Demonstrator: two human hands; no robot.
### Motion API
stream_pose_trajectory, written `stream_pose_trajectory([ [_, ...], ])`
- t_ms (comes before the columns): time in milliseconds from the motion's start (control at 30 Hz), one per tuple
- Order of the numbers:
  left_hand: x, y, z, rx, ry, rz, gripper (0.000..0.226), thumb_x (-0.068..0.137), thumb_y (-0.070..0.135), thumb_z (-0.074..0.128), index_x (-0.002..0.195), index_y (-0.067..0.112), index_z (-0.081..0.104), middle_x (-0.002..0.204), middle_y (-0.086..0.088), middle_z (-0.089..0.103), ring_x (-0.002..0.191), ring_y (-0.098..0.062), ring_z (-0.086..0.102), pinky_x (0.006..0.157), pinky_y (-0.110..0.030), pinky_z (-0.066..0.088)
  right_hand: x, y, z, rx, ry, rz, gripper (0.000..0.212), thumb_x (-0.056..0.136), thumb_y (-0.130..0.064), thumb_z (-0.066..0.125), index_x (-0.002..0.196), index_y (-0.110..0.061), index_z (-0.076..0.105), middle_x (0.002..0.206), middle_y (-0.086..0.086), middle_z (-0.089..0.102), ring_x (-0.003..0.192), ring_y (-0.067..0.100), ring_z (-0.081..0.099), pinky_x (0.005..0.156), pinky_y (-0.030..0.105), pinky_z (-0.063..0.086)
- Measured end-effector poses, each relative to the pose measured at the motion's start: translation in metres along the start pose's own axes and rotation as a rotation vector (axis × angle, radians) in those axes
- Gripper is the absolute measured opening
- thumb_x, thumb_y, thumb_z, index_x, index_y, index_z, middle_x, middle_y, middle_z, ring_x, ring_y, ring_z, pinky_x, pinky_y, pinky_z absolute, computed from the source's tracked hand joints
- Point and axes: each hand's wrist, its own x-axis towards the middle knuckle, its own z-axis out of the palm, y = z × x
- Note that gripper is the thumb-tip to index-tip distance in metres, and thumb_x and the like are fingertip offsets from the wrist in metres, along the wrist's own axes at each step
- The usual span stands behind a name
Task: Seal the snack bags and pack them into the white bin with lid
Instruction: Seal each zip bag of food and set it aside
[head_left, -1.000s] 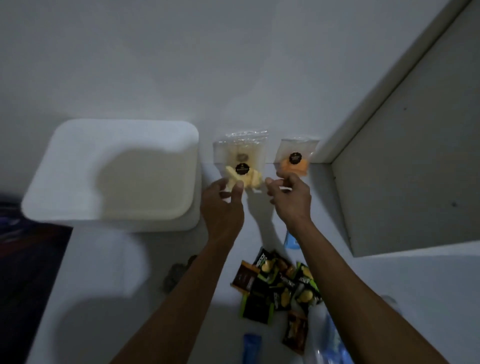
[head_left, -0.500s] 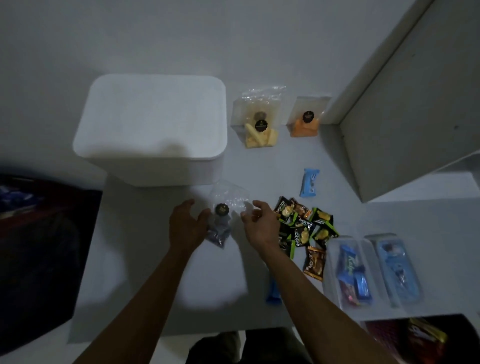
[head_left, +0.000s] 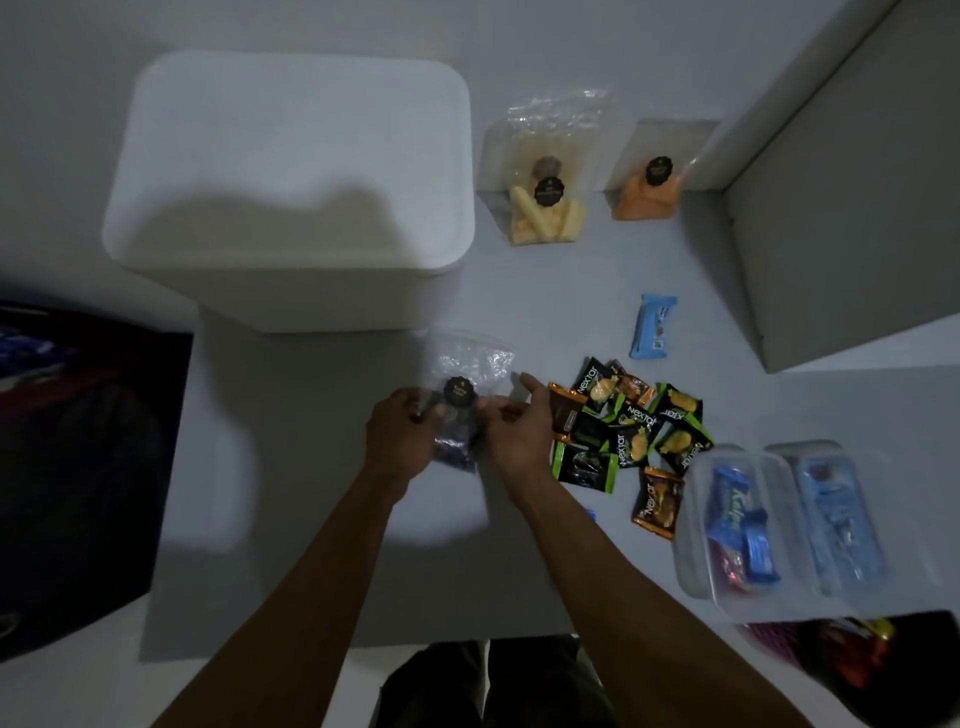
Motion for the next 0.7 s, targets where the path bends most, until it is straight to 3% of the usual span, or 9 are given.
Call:
stream_pose_trajectory([
  [100,-0.012,0.000,-0.006,-0.138,-0.009,-0.014,0.013,0.084,0.017,0.072,0.082,0.028,0.064,0.084,0.004,0.067,0.080,-0.018,0.065,0.066,-0.028,0.051,-0.008,-0.010,-0.006,0.075,-0.028,0.013,0.050,0.089,-0.009,0.070,0.131,-0.018,0.045,0.099,0.004,0.058,0.090,0.015,0.062,0.079,0.023,0.056],
  [200,-0.031,0.006,-0.019,-0.296,-0.025,0.015,0.015,0.085,0.011,0.071,0.088,0.023,0.062,0.081,0.003,0.065,0.067,-0.012,0.059,0.054,-0.022,0.048,-0.018,-0.021,-0.016,0.076,-0.112,-0.043,0.051,0.086,-0.023,0.075,0.131,-0.025,0.050,0.107,0.001,0.061,0.097,0.017,0.065,0.084,0.033,0.058],
  [267,-0.044,0.009,-0.030,-0.406,-0.062,0.043,0.015,0.085,0.007,0.071,0.095,0.015,0.063,0.087,-0.004,0.068,0.073,-0.015,0.064,0.061,-0.026,0.055,-0.028,-0.037,-0.024,0.096,-0.156,-0.094,0.044,0.086,-0.026,0.076,0.125,-0.025,0.057,0.108,0.007,0.066,0.096,0.021,0.067,0.079,0.034,0.057],
  [367,-0.063,0.017,-0.042,-0.536,-0.139,0.103,0.017,0.086,0.001,0.068,0.100,0.009,0.062,0.101,-0.016,0.069,0.093,-0.030,0.068,0.080,-0.048,0.057,-0.049,-0.070,-0.037,0.039,-0.162,-0.208,0.025,0.089,-0.030,0.071,0.113,-0.023,0.068,0.095,0.001,0.070,0.087,0.012,0.068,0.072,0.026,0.055],
  [467,-0.083,0.037,-0.049,-0.585,-0.167,0.172,0.023,0.090,0.004,0.067,0.112,0.008,0.061,0.104,-0.007,0.070,0.098,-0.024,0.069,0.076,-0.037,0.060,-0.072,-0.100,-0.053,-0.017,-0.142,-0.354,0.014,0.090,-0.029,0.069,0.093,-0.016,0.073,0.084,-0.002,0.072,0.073,0.004,0.063,0.061,0.016,0.050],
  [567,-0.103,0.065,-0.059,-0.666,-0.147,0.286,0.024,0.091,0.010,0.066,0.114,0.011,0.062,0.102,0.000,0.072,0.092,-0.013,0.069,0.067,-0.019,0.056,-0.094,-0.123,-0.070,-0.046,-0.162,-0.476,0.014,0.091,-0.021,0.068,0.091,-0.008,0.072,0.088,0.007,0.073,0.078,0.003,0.066,0.068,0.014,0.052],
  [700,-0.115,0.105,-0.076,-0.695,-0.048,0.456,0.014,0.090,0.020,0.069,0.104,0.024,0.068,0.102,0.003,0.073,0.098,-0.010,0.068,0.082,-0.022,0.054,-0.109,-0.149,-0.092,-0.086,-0.167,-0.599,0.012,0.091,-0.021,0.069,0.087,-0.010,0.072,0.088,0.005,0.074,0.085,0.010,0.069,0.073,0.016,0.053],
])
